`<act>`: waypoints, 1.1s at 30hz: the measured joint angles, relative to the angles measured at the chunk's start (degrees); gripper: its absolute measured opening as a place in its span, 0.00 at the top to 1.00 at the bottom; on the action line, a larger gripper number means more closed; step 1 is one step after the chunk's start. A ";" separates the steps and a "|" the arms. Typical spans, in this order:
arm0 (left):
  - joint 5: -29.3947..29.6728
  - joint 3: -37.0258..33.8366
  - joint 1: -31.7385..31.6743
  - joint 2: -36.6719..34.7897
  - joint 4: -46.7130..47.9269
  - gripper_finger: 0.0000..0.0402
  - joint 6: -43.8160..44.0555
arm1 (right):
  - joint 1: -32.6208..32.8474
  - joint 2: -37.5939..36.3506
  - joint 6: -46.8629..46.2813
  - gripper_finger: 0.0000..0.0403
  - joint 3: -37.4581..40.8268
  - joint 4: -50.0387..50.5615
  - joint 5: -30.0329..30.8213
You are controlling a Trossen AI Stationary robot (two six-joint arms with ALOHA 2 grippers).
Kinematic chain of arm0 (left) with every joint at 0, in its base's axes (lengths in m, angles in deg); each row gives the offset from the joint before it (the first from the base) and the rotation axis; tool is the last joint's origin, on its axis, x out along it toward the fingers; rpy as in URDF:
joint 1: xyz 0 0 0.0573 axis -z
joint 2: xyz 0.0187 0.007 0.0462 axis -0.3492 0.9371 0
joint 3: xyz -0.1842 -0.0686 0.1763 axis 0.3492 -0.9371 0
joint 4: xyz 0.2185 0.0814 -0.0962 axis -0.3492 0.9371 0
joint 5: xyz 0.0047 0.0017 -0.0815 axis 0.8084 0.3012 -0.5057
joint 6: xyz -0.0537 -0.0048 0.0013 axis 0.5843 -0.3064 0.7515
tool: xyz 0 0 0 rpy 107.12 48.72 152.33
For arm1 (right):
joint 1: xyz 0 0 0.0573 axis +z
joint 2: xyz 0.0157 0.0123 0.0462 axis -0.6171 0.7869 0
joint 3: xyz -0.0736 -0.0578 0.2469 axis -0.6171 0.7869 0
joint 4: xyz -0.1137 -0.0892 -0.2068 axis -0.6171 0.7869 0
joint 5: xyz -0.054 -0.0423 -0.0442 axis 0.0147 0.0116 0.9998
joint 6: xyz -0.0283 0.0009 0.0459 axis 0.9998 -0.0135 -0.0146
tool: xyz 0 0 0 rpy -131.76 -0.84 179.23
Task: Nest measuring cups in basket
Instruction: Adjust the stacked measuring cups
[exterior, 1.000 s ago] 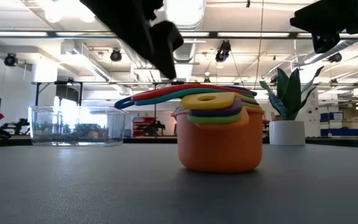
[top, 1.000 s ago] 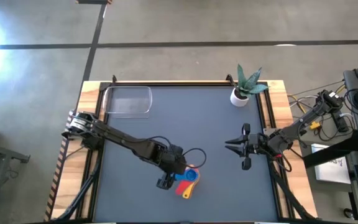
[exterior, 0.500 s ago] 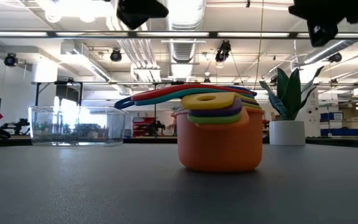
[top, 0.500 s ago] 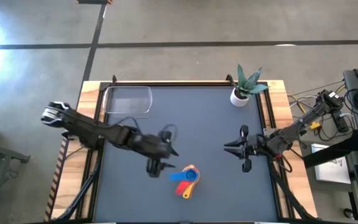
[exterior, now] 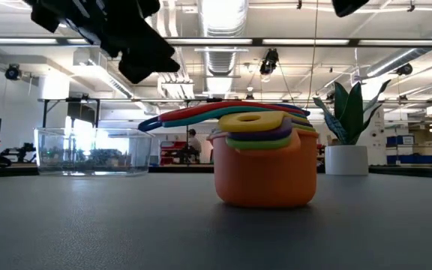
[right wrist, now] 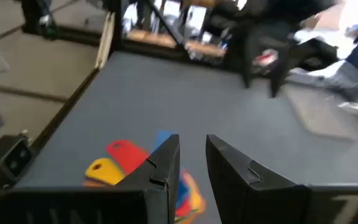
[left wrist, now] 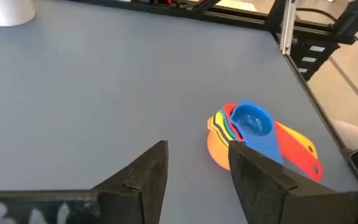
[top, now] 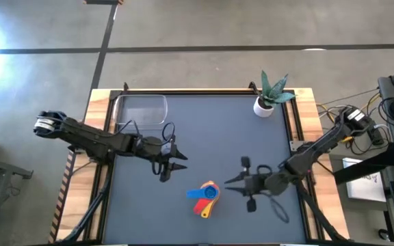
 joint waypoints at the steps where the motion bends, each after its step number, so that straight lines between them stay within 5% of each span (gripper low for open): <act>1: 0.00 -0.41 -0.03 0.24 -0.67 0.63 0.00 | -0.02 1.78 -0.54 0.83 -1.27 0.61 -0.92; 17: -3.63 -0.96 -0.13 8.08 -6.47 0.75 -1.27 | 0.00 21.78 -8.22 0.83 -16.19 4.83 -7.87; 33: -5.30 -1.05 -0.17 8.40 -8.05 0.81 -2.43 | -0.02 24.87 -12.14 0.83 -22.71 12.09 -8.57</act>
